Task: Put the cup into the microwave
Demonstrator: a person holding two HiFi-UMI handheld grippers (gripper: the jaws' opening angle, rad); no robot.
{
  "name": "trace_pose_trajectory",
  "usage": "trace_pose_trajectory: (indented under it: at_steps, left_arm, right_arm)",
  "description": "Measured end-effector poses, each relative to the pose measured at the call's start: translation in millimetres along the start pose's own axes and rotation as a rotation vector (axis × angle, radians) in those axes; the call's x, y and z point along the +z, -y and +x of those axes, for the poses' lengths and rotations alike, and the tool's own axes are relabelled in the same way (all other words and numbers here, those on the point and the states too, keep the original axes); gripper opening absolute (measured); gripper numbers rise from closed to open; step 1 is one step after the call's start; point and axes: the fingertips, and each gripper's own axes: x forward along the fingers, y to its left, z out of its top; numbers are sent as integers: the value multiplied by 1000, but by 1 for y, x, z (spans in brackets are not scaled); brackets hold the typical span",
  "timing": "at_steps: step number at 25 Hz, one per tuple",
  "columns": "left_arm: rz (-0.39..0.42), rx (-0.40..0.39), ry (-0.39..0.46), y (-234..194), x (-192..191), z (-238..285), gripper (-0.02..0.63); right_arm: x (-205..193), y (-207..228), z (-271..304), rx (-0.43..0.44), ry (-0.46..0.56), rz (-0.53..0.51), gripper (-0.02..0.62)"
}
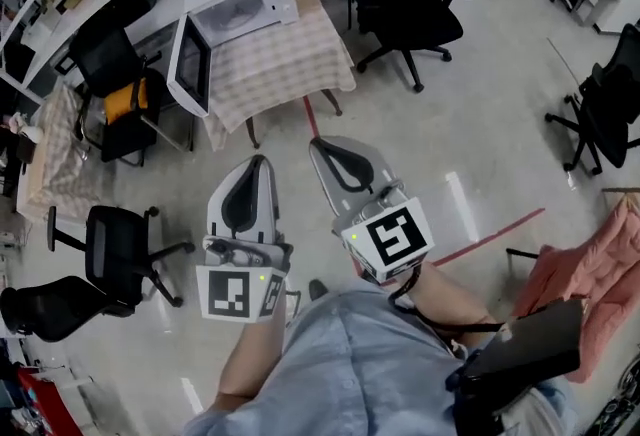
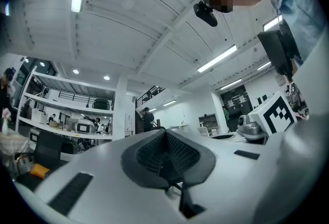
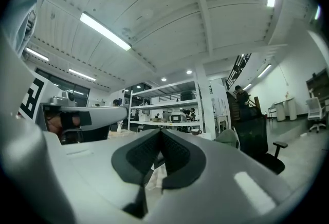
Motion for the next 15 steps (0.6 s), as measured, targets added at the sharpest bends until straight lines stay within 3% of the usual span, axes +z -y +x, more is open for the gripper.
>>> trace_pose_trajectory:
  at_steps: [6, 11, 15]
  left_arm:
    - [12, 11, -7, 23, -1, 6, 5]
    - [20, 65, -23, 3, -5, 3, 5]
    - [-2, 59, -31, -8, -14, 17, 5]
  right_arm:
    - [-8, 16, -17, 30, -12, 40, 2]
    - [-2, 30, -12, 21, 27, 44, 2]
    - [-11, 32, -1, 38, 7, 67, 2]
